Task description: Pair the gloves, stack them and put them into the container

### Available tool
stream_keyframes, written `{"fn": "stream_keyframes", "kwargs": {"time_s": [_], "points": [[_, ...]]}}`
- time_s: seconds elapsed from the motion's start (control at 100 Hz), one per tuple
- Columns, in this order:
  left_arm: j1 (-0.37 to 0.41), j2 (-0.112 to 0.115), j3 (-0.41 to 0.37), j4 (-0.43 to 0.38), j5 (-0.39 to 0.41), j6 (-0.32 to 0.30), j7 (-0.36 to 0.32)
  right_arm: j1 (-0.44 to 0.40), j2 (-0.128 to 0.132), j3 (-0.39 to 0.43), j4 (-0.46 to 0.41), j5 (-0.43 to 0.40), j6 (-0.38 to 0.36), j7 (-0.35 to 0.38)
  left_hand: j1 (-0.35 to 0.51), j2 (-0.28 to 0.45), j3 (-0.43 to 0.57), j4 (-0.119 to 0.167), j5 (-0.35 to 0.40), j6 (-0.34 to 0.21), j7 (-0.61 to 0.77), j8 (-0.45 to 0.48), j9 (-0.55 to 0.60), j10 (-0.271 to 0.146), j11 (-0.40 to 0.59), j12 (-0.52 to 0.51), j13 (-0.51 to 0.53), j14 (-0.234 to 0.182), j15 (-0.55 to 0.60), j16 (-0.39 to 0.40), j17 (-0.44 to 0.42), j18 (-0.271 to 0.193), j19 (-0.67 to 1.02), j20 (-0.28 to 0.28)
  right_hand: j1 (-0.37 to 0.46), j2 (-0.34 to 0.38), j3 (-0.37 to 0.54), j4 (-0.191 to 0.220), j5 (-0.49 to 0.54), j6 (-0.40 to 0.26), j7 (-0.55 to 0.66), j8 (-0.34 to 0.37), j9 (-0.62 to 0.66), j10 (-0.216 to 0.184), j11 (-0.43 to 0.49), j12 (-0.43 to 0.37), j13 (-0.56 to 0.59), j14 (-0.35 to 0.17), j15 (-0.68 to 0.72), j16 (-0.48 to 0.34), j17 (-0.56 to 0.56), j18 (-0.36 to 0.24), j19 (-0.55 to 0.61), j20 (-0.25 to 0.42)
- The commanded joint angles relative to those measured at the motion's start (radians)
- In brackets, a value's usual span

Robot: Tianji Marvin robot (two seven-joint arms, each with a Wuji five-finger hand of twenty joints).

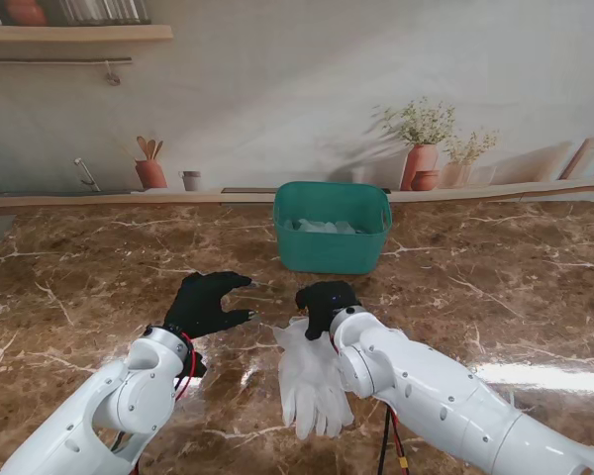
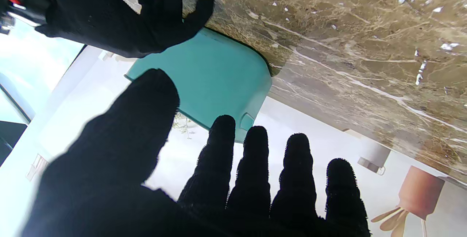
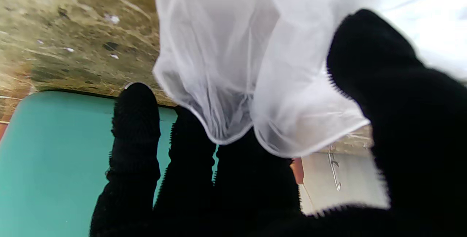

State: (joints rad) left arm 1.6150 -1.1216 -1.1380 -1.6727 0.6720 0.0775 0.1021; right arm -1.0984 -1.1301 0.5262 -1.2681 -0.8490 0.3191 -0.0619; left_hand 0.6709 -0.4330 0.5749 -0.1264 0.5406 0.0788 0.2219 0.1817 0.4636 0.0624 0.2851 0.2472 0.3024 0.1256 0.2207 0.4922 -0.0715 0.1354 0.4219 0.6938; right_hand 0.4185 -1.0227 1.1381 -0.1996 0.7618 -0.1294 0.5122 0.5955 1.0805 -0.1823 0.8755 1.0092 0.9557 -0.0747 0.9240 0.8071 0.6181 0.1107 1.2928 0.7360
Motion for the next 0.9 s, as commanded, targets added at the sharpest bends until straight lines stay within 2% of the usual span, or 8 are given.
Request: {"fn": "stream_keyframes", "kwargs": {"time_s": [0.0, 0.05, 0.18, 0.25, 0.34, 0.4, 0.53, 0.89], "points": [[0.008, 0.0, 0.0, 0.0, 0.001, -0.004, 0.01, -0.036, 0.001, 0.009, 0.007, -0.005, -0.02, 0.004, -0.04, 0.025, -0.041, 0.024, 0.022, -0.028, 0.01, 0.003, -0.01, -0.03, -0.027, -0.012, -0.016, -0.045, -0.034, -0.013, -0.02, 0.006, -0.036, 0.015, 0.07, -0.05, 0.021, -0.1, 0.156, -0.116, 0.16, 0.075, 0.07, -0.048, 0.049, 0.097, 0.022, -0.019, 0.037, 0.039, -0.009, 0.018, 0.002, 0.01], [0.007, 0.0, 0.0, 0.003, 0.001, -0.007, 0.016, -0.047, 0.001, 0.019, 0.006, -0.011, -0.028, -0.01, -0.04, 0.026, -0.042, 0.024, 0.023, -0.029, 0.011, 0.003, -0.009, -0.031, -0.027, -0.013, -0.016, -0.046, -0.035, -0.013, -0.02, 0.006, -0.039, 0.016, 0.132, -0.051, -0.015, -0.166, 0.17, -0.2, 0.314, 0.052, 0.092, -0.051, 0.039, 0.144, 0.013, -0.022, 0.038, 0.043, -0.017, 0.018, -0.005, 0.008], [0.007, -0.001, -0.002, 0.007, 0.002, -0.013, 0.023, -0.084, -0.003, 0.058, 0.0, -0.004, -0.046, -0.053, -0.039, 0.028, -0.046, 0.024, 0.028, -0.033, 0.014, 0.005, -0.009, -0.034, -0.029, -0.014, -0.016, -0.048, -0.037, -0.015, -0.019, 0.006, -0.045, 0.021, 0.175, -0.009, -0.044, -0.156, 0.22, -0.298, 0.403, 0.11, -0.026, -0.028, -0.084, 0.145, -0.12, -0.011, -0.062, 0.016, -0.085, -0.005, -0.046, 0.01], [0.007, -0.002, -0.002, 0.008, 0.002, -0.014, 0.026, -0.101, 0.0, 0.082, -0.015, -0.003, -0.061, -0.053, -0.037, 0.03, -0.047, 0.025, 0.03, -0.036, 0.016, 0.007, -0.007, -0.036, -0.029, -0.014, -0.015, -0.047, -0.037, -0.015, -0.019, 0.007, -0.047, 0.023, 0.164, -0.01, -0.046, -0.16, 0.23, -0.303, 0.39, 0.118, -0.196, 0.036, -0.311, -0.144, -0.226, 0.005, -0.217, -0.07, -0.133, -0.017, -0.084, 0.033], [0.01, -0.002, -0.004, 0.006, 0.003, -0.016, 0.026, -0.123, -0.007, 0.117, -0.016, 0.005, -0.085, -0.102, -0.037, 0.033, -0.051, 0.025, 0.031, -0.036, 0.018, 0.008, -0.007, -0.031, -0.03, -0.015, -0.016, -0.046, -0.038, -0.016, -0.02, 0.008, -0.052, 0.026, 0.161, 0.005, -0.045, -0.154, 0.225, -0.297, 0.387, 0.126, -0.187, 0.066, -0.443, -0.348, -0.17, 0.015, -0.322, -0.167, -0.112, -0.026, -0.088, 0.042], [0.012, -0.002, -0.006, 0.006, 0.005, -0.018, 0.028, -0.137, -0.013, 0.141, -0.018, 0.011, -0.1, -0.137, -0.036, 0.034, -0.053, 0.025, 0.031, -0.037, 0.018, 0.008, -0.005, -0.032, -0.03, -0.015, -0.014, -0.046, -0.037, -0.017, -0.02, 0.008, -0.055, 0.027, 0.157, 0.041, -0.053, -0.139, 0.215, -0.288, 0.382, 0.087, -0.104, 0.06, -0.438, -0.409, -0.104, 0.016, -0.336, -0.186, -0.083, -0.026, -0.075, 0.042], [0.013, -0.001, -0.01, 0.005, 0.008, -0.02, 0.03, -0.153, -0.025, 0.187, -0.024, 0.033, -0.123, -0.191, -0.034, 0.036, -0.057, 0.026, 0.032, -0.036, 0.018, 0.008, -0.002, -0.031, -0.031, -0.016, -0.014, -0.046, -0.038, -0.018, -0.02, 0.01, -0.06, 0.031, 0.163, 0.091, -0.047, -0.125, 0.226, -0.262, 0.419, -0.064, 0.121, 0.031, -0.376, -0.266, 0.028, 0.006, -0.255, -0.147, -0.015, -0.025, -0.009, 0.048], [0.015, 0.0, -0.018, 0.001, 0.014, -0.025, 0.026, -0.103, -0.039, 0.253, 0.009, 0.027, -0.124, -0.266, -0.033, 0.047, -0.074, 0.027, 0.031, -0.032, 0.016, 0.007, -0.002, -0.028, -0.034, -0.017, -0.017, -0.048, -0.043, -0.021, -0.018, -0.006, -0.074, 0.038, 0.175, 0.126, -0.055, -0.122, 0.231, -0.238, 0.439, -0.102, 0.218, 0.044, -0.302, -0.219, 0.103, -0.015, -0.142, -0.098, 0.028, -0.032, 0.054, 0.04]]}}
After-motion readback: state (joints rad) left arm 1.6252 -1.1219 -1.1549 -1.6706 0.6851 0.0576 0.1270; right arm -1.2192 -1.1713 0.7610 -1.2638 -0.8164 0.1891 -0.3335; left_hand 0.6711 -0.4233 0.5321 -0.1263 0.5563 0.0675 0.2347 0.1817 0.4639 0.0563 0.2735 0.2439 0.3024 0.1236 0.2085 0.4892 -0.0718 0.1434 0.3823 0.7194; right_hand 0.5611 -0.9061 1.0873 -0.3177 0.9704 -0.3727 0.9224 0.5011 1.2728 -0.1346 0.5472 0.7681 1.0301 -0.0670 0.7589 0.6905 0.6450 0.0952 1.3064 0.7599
